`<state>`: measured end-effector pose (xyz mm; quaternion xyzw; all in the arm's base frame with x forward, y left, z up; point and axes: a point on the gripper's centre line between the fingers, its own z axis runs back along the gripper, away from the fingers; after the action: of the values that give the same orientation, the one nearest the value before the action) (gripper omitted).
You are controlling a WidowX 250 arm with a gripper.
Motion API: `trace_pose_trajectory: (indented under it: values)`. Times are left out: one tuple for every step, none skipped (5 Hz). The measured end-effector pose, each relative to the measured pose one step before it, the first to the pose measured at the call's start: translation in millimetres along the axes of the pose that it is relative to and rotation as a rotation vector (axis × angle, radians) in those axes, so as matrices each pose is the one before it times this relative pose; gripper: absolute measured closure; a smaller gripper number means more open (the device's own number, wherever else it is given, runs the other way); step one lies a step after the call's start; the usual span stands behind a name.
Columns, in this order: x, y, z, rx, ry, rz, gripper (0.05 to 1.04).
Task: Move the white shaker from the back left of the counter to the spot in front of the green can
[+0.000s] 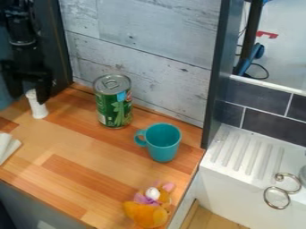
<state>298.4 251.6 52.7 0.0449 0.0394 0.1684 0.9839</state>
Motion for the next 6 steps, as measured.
trace_pose_trajectory:
  values:
    - [5.98,0.94,-7.29,-0.0005,0.0124,-0.0014,0.083]
    - [4.84,0.45,-5.17,-0.0041,0.0037,0.0009,0.137]
    - [1.1,-1.11,-3.14,-0.0101,-0.0026,0.0136,0.397]
    - [-1.35,-5.41,0.05,-0.038,0.007,-0.0196,0.49]
    - [-8.02,-3.8,5.6,-0.0109,-0.0096,-0.0004,0.49]
    - [-17.1,-8.18,40.0,-0.0044,-0.0578,-0.0112,0.49]
